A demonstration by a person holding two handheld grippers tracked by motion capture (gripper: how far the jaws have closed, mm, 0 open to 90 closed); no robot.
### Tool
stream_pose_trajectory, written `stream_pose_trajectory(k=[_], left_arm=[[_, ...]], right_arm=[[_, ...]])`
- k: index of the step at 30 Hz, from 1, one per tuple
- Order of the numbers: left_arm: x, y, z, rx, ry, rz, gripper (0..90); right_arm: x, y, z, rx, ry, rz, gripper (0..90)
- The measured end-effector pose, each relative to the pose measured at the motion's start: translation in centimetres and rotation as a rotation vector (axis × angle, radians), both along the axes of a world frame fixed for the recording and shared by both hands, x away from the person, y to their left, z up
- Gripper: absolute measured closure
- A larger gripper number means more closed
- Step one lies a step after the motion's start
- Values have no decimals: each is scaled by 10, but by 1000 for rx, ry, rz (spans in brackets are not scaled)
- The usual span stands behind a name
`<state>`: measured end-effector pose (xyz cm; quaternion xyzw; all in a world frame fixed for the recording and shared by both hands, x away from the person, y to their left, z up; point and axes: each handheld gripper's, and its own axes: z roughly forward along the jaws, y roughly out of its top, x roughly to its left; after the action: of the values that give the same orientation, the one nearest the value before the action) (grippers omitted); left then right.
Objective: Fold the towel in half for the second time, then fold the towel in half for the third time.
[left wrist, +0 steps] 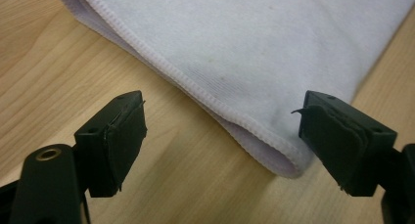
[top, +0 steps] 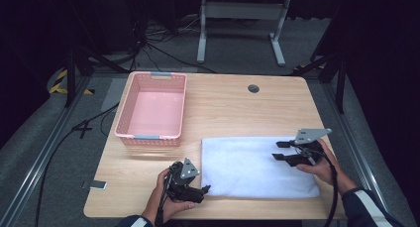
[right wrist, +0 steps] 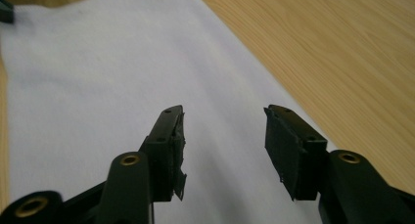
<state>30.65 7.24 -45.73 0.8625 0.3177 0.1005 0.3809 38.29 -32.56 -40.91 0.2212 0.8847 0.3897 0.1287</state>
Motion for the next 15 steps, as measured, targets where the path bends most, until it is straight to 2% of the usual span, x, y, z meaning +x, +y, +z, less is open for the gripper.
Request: stream_pose_trajectory(k=[3,5,6,7,8,9,10,12,13,15], left_arm=[[1,-4,-1,-7,-3,14,174],[2,-9,-2,9,-4,11,168],[2,-10,-2,19,-6,6,168],[2,-10,-2,19,-6,6,168],[1,-11,-3,18,-7,-1,168],[0,-11,-3,13,-3,4,169],[0,-11,-3,13,-3,4,169],[0,-11,-4,17,0,1,169],[1,-11,-5,14,4,-6,169],[1,-12,-5,16,4,-6,164]], right_arm=[[13,34,3,-5,-7,62,461],[24,57,4,-9,13,107,436],[29,67,4,-10,11,117,429],[29,67,4,-10,11,117,429],[41,88,1,-5,27,140,419],[45,96,-1,-20,31,142,408],[45,96,-1,-20,31,142,408],[54,119,-7,-58,51,181,386],[54,119,-7,-58,51,181,386],[57,140,-14,-107,45,211,370]])
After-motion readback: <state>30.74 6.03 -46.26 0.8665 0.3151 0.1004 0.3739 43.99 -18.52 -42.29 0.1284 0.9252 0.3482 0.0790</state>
